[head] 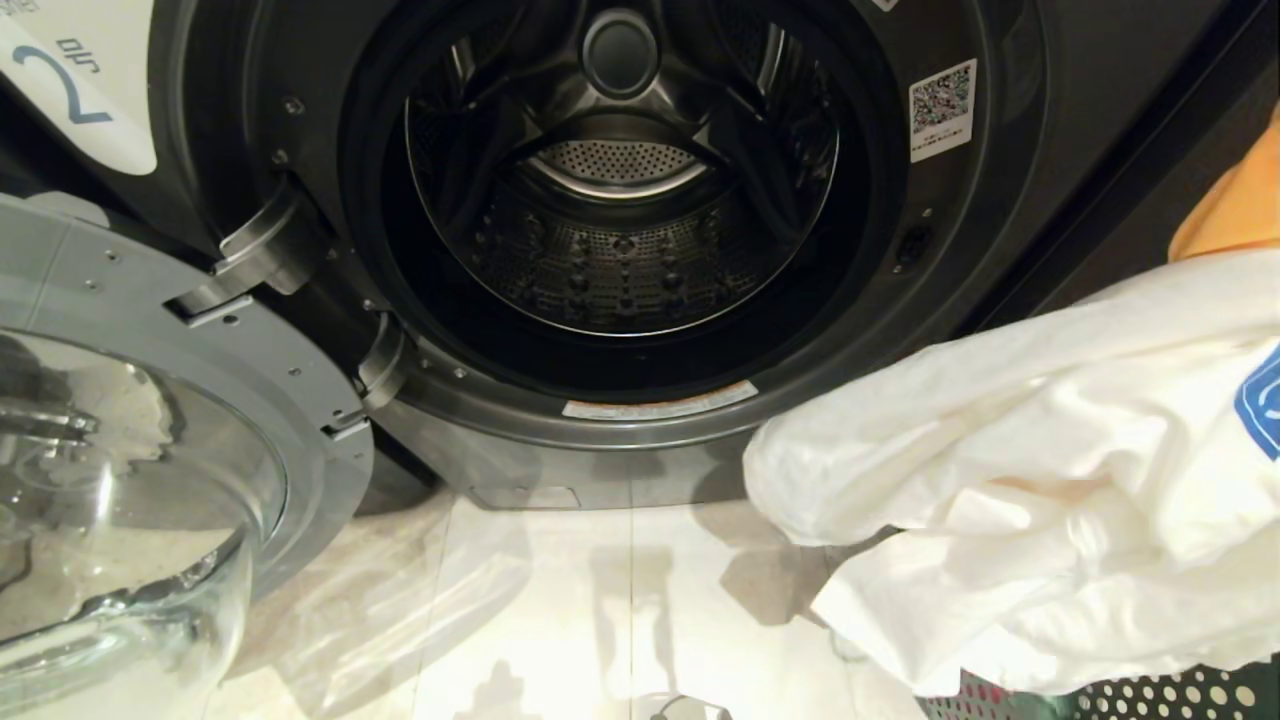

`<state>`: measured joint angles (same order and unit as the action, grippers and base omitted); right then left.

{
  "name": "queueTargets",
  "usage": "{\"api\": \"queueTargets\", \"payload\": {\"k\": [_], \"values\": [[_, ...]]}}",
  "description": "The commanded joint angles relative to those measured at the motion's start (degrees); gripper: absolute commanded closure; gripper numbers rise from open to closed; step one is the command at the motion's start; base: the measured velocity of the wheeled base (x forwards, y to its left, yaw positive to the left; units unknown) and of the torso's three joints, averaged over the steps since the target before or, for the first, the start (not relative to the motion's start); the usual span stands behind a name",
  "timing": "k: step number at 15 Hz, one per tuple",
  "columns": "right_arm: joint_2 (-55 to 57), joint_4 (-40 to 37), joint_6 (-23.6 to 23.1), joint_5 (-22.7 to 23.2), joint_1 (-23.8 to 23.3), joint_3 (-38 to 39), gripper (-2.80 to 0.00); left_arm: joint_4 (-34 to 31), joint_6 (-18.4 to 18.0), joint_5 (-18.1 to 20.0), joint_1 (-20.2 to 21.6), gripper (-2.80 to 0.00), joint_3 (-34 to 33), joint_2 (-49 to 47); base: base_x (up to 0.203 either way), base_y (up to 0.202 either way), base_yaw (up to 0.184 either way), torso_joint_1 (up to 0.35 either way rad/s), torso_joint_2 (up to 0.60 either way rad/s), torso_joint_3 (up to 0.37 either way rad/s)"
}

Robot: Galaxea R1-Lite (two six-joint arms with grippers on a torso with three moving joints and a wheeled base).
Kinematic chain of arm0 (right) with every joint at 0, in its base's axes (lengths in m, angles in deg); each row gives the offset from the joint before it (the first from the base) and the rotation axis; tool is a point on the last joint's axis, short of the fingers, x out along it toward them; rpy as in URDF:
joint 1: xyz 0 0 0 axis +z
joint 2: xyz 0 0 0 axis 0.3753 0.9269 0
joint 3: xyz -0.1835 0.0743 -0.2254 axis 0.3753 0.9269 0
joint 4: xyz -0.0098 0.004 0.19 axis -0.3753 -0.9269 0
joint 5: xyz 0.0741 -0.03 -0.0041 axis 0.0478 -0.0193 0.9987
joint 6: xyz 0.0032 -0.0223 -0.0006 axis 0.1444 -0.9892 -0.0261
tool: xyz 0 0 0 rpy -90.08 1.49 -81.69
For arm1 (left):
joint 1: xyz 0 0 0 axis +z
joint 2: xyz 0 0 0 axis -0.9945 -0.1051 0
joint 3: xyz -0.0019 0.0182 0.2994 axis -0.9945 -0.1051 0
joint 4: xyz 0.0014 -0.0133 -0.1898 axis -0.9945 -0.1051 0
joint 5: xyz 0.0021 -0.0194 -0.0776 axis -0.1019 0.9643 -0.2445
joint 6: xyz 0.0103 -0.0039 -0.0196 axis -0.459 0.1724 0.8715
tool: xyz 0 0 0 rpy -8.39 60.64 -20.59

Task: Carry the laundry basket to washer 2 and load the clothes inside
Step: Place the clothes into the washing machine

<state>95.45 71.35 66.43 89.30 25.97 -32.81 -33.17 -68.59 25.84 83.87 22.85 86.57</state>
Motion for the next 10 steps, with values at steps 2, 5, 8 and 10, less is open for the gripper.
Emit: {"api": "queueTargets", "payload": {"k": [2, 5, 8, 10], "values": [[3.2, 0.1, -1.5, -1.0, 14.0, 0.5, 0.0, 0.0, 0.0, 0.0, 0.0, 0.0, 0.0, 0.0, 0.0, 0.0, 0.0, 0.0, 0.0, 0.0], [11.6, 8.8, -2.4, -4.7, 23.0, 0.8, 0.0, 0.0, 0.0, 0.0, 0.0, 0.0, 0.0, 0.0, 0.0, 0.0, 0.0, 0.0, 0.0, 0.0], [19.6, 21.2, -2.6, -7.9, 28.0, 3.0, 0.0, 0.0, 0.0, -0.1, 0.0, 0.0, 0.1, 0.0, 0.0, 0.0, 0.0, 0.0, 0.0, 0.0], [25.1, 26.5, -2.5, -8.4, 28.7, 3.4, 0.0, 0.0, 0.0, 0.0, 0.0, 0.0, 0.0, 0.0, 0.0, 0.0, 0.0, 0.0, 0.0, 0.0]]}}
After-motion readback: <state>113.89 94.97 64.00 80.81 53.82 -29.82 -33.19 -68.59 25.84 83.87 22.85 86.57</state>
